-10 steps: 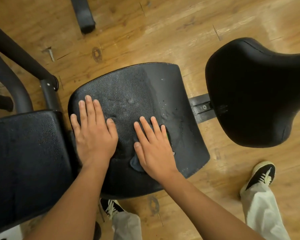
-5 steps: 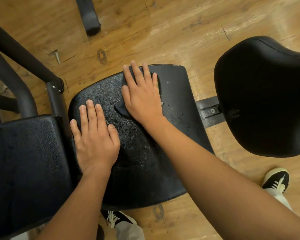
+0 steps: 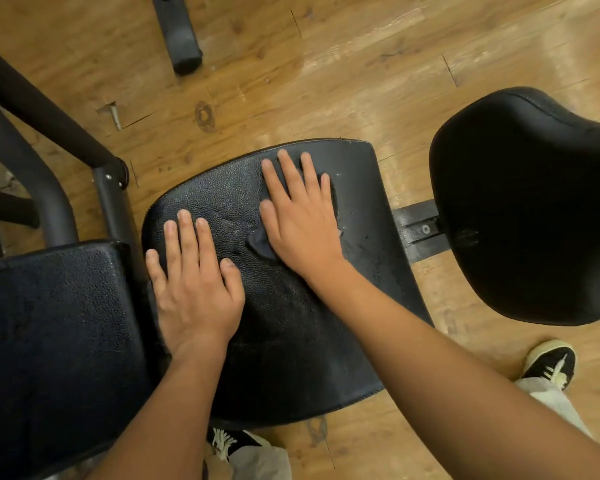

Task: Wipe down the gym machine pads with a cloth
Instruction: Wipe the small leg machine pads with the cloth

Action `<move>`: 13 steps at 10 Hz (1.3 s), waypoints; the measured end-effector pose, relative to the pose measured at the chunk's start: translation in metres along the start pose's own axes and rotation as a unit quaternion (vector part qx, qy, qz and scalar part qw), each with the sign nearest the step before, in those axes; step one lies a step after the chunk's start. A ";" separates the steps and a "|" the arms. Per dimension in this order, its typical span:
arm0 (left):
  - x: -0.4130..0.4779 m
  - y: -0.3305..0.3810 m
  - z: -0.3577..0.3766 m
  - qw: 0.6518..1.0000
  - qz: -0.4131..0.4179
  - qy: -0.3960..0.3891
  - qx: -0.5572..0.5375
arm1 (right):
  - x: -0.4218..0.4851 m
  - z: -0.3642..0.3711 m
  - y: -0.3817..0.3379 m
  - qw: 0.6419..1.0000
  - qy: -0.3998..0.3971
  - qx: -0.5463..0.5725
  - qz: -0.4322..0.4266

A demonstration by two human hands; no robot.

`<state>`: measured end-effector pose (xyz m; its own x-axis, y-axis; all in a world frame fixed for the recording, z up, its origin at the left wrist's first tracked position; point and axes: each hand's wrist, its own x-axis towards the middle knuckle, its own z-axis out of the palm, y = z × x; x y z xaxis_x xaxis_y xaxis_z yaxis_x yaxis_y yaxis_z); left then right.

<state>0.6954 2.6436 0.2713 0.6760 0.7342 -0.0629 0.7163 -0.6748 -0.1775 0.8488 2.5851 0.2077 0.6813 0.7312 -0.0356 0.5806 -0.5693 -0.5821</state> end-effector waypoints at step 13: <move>0.000 0.000 0.000 1.000 0.000 0.008 -0.002 | 0.025 -0.002 -0.008 0.999 -0.005 0.010 0.034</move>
<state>0.6957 2.6432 0.2711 0.6783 0.7333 -0.0473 0.7175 -0.6748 -0.1727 0.8623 2.6077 0.2131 0.7138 0.6954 -0.0836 0.5245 -0.6098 -0.5942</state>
